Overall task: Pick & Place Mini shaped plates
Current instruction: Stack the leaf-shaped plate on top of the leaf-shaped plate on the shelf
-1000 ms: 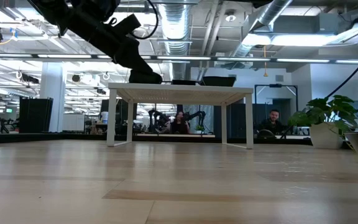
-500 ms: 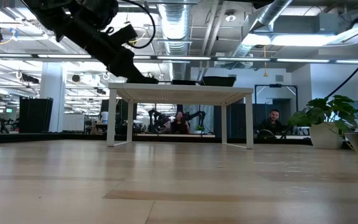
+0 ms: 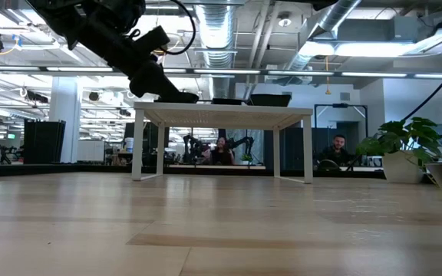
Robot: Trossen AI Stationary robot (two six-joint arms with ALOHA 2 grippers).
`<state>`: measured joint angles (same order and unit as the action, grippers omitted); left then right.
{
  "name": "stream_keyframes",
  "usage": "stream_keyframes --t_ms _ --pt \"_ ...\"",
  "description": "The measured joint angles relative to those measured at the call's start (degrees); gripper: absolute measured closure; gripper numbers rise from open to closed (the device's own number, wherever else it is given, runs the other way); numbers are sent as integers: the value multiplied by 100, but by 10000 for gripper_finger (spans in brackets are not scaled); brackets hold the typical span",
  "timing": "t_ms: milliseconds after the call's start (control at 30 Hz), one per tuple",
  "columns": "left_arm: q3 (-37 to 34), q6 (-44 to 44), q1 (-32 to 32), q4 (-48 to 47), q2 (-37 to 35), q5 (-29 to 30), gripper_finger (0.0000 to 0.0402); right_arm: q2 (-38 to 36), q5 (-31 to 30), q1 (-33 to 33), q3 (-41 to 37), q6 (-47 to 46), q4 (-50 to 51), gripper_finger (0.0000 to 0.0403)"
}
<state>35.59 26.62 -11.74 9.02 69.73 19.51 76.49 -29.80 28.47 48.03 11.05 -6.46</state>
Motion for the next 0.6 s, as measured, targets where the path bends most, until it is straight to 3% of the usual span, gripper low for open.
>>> stream_keyframes --t_ms 267,467,600 --pt "0 12 13 0 -2 -3 381 0 0 0 0 0 0 302" --pt "0 12 49 4 -98 2 333 0 0 0 0 0 -1 302" --pt "-2 14 400 46 -506 -3 304 0 0 -15 0 0 0 302"
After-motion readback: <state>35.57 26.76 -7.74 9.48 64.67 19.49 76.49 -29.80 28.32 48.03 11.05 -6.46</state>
